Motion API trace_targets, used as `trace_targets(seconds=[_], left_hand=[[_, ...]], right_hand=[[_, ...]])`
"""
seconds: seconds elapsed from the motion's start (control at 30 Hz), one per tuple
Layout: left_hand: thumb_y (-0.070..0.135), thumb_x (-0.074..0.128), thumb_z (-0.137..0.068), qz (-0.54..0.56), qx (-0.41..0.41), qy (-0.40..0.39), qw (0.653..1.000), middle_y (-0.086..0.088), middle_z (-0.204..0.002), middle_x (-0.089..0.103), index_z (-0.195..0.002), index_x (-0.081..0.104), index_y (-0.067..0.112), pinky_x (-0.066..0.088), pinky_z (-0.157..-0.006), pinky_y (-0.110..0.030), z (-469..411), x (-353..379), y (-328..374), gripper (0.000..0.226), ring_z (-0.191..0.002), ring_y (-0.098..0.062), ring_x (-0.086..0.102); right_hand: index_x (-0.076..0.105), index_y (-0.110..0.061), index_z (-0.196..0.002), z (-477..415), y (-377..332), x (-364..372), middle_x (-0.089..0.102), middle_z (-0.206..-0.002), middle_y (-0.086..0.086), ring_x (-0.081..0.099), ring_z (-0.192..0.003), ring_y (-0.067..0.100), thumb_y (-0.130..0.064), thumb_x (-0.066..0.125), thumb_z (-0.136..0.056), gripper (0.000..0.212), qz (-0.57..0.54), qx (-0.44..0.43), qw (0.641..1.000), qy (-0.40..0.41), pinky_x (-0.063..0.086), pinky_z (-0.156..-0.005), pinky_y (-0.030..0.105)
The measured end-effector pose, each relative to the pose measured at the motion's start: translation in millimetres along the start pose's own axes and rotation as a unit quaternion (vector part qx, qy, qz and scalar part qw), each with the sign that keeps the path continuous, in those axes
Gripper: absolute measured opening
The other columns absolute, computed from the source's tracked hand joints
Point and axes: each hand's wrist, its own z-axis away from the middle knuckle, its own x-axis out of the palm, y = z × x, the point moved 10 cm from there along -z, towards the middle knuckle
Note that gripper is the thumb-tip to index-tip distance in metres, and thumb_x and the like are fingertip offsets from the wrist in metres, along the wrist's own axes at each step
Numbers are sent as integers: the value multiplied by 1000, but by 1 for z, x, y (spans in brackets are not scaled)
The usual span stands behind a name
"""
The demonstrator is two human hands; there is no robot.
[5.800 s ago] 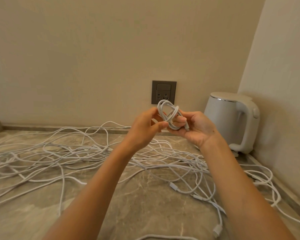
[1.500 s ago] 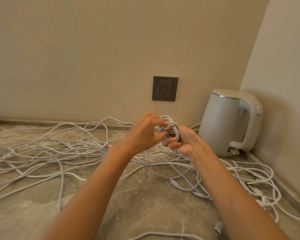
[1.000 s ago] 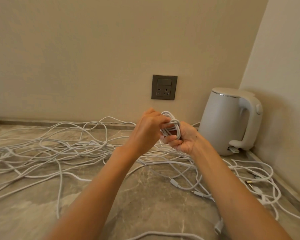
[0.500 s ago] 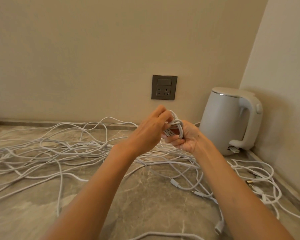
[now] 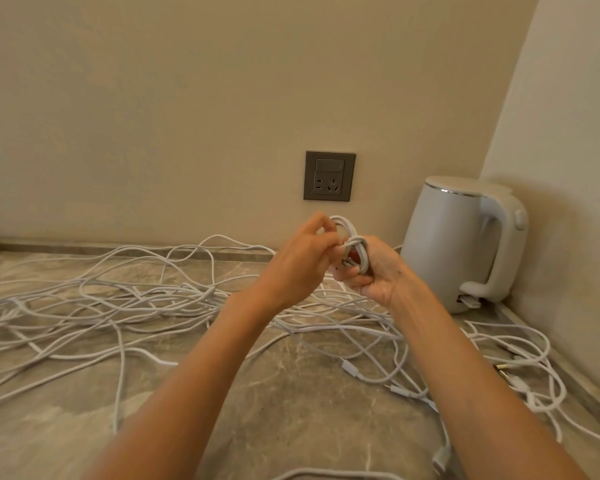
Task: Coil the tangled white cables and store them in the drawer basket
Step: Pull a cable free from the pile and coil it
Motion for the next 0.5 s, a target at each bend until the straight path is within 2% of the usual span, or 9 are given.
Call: trace_targets(seconds=[0.1,0.2,0.27,0.37,0.43,0.5], left_hand=[[17,43,-89,-43,12,46,998,-15,-98,51,-79,60,-5,47,-61,-40,0,-9,5,29,-67,-27,53],[10,43,-94,-26,-9,51,998,-18,-98,52,-86,58,-6,47,-68,-42,3,-9,3,23,-74,-28,53],[7,45,-95,-4,-35,47,998,-14,-97,51,-90,57,-5,46,-73,-37,4,-7,-2,18,-77,-23,51],[8,53,-92,51,-63,93,992,-2,-89,52,-103,51,0,50,-65,-23,3,-17,-4,14,-67,-15,54],[7,55,-90,61,-66,106,990,-4,-87,55,-111,48,1,49,-58,-19,2,-21,-3,23,-61,-10,53],[7,53,-91,32,-37,124,991,-10,-89,60,-107,56,1,46,-53,-20,3,-27,5,17,-59,-13,51]], right_hand=[[45,-8,-66,0,-5,4,49,-51,3,35,-29,4,-8,25,-94,34,1,-19,1000,-7,15,-23,9],[47,-8,-69,0,-4,7,51,-50,3,36,-29,3,-14,24,-97,37,5,-18,1000,-21,15,-23,9],[47,-9,-69,1,-3,8,53,-48,4,36,-28,3,-16,23,-98,38,8,-16,1000,-23,15,-23,8],[46,-11,-70,2,-3,11,52,-48,5,36,-28,3,-14,24,-98,36,10,-16,999,-28,13,-25,8],[46,-12,-72,1,-3,12,51,-51,6,37,-28,4,-13,25,-99,34,-2,-17,999,-28,13,-24,9],[46,-11,-71,-1,-2,10,47,-58,7,38,-28,5,-13,27,-99,34,3,-22,1000,-11,14,-23,9]])
